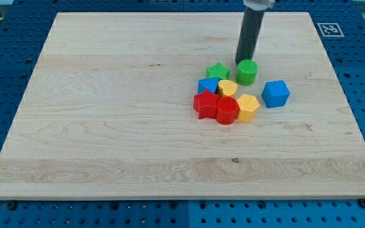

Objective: Push the blue cube into the group of blocks

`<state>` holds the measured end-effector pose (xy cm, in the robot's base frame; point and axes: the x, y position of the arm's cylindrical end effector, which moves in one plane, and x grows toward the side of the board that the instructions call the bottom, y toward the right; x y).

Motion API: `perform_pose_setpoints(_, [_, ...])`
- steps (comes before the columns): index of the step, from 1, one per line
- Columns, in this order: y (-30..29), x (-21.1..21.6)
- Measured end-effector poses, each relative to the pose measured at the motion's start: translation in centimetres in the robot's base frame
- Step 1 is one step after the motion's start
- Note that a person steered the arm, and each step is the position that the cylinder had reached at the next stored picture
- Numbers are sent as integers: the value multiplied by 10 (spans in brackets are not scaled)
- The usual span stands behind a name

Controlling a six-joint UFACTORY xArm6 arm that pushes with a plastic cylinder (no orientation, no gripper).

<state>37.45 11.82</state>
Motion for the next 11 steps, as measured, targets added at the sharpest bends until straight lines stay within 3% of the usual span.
perform_pose_setpoints(1, [0,21])
perform_pose_setpoints(2, [5,3])
perform_pose_setpoints(4, [85,0])
perform_pose_setpoints(5, [107,28])
perform_pose_setpoints(6, [105,54])
perform_pose_setpoints(9, [35,69])
perform_pose_setpoints(11, [68,62])
